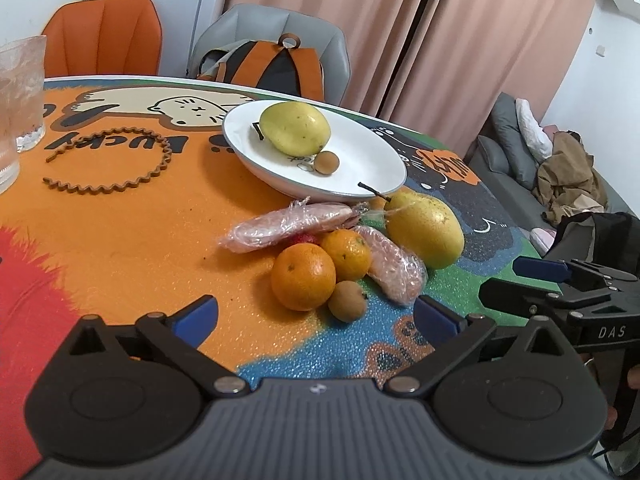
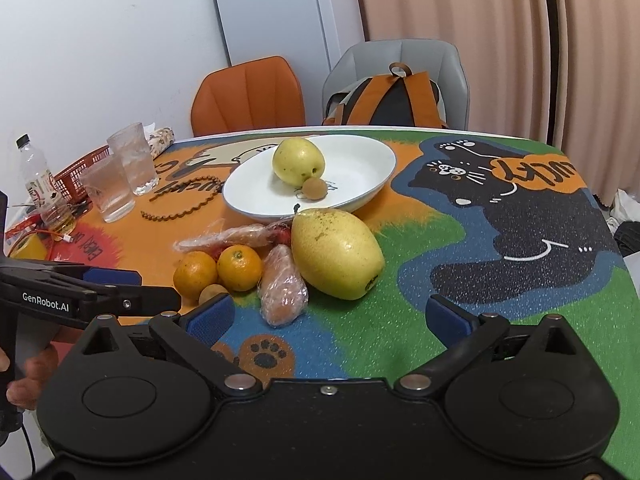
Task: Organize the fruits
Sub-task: 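Grasp large yellow pear with right tool while left tool grasps a mandarin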
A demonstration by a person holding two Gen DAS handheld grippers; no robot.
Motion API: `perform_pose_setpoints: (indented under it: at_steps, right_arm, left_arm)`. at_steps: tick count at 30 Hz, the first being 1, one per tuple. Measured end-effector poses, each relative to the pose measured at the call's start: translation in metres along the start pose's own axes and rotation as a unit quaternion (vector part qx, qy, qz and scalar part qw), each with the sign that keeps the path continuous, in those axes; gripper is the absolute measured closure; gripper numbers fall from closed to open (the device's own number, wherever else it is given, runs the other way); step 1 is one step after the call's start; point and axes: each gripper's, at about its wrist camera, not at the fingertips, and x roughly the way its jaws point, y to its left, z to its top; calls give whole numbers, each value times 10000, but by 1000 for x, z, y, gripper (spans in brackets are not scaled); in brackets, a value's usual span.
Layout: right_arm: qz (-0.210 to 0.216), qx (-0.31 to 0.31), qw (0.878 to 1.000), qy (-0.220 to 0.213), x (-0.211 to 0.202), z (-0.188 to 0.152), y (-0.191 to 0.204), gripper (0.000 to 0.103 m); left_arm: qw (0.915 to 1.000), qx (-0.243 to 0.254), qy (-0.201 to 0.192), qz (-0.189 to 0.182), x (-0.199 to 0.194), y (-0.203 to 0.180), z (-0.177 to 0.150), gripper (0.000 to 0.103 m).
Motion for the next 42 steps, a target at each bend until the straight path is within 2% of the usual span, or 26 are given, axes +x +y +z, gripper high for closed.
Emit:
perform_pose_setpoints:
  at_steps: [5,10,13,21,28,32,37,42]
  right_arm:
    - [22,93,9999,29,6,3,-8,0]
    - [33,187,9998,99,13,6,-15,5]
    - [114,183,9997,122,17,8,-15,8]
    - [180,158,9996,154,30,15,-15,13]
    - [271,80,9995,163,43,24,-13,15]
    - [338,47,9992,207,53,27,-13,18]
    - [391,79,9988,286,64,27,-14,26]
    - [390,66,9987,323,70,28,-13,26]
  left_arm:
    - [9991,-123,-243,320,1,1,4,1]
    - [9992,-220,-210,264,10,4,7,4]
    - [9994,-215,-167,225,14,5,8,10]
    - [9992,-314,-52,224,26,10,10,35]
    - [9989,-445,-17,128,30,15,12,47]
    - [9980,-621,68,-78,29,18,14,64]
    - [9985,-541,10,27,22,17,11,65]
    - [9984,-558,-82,102,15,21,12,65]
